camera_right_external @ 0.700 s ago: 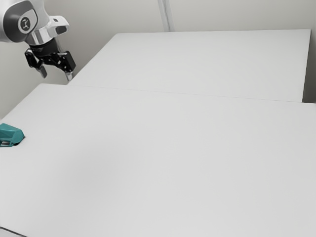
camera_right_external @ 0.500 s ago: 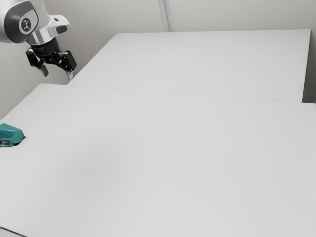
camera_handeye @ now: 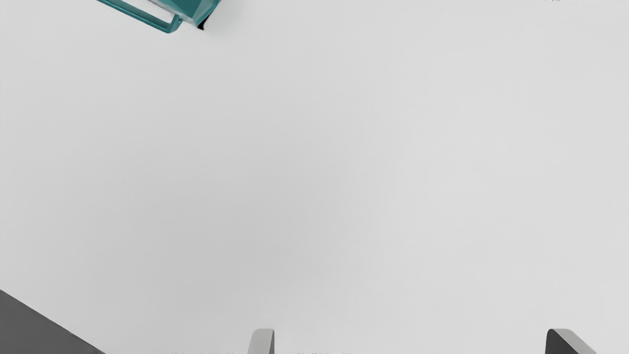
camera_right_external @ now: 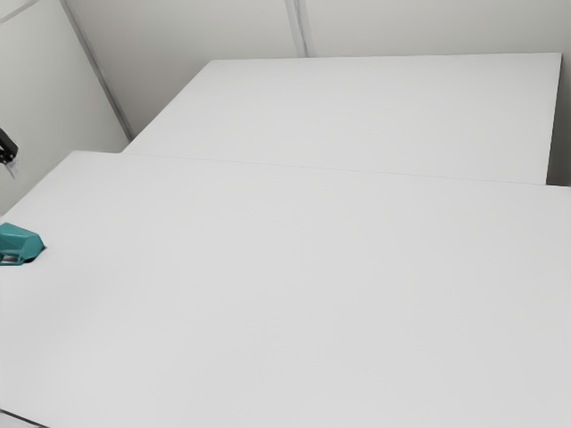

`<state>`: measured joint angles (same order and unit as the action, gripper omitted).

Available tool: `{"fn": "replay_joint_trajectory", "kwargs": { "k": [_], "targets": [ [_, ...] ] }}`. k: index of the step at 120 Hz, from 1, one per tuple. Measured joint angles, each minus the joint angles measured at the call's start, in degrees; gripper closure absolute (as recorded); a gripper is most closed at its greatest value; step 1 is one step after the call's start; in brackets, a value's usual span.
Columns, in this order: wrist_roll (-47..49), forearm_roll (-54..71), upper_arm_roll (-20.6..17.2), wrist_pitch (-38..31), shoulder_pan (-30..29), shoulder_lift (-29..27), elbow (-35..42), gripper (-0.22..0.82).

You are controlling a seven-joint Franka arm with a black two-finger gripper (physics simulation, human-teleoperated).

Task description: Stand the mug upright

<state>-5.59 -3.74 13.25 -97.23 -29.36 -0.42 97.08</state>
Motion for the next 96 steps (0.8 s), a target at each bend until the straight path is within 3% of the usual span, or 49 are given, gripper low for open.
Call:
{"fn": "replay_joint_trajectory", "kwargs": {
  "k": [13, 31, 42, 96],
  "targets": [
    [-5.1, -6.5, 1.2, 0.8, -7.1, 6.4, -3.7, 0.0],
    [-13.1, -14.5, 6.5, 1.5, -4.8, 13.3, -8.1, 0.0],
    [-18.4, -20.2, 9.1, 2.1, -6.5, 18.7, -12.5, 0.0],
    [-42.4, -38.6, 9.0, 7.9, -21.8, 37.6, -29.6, 0.0]
  ]
}}
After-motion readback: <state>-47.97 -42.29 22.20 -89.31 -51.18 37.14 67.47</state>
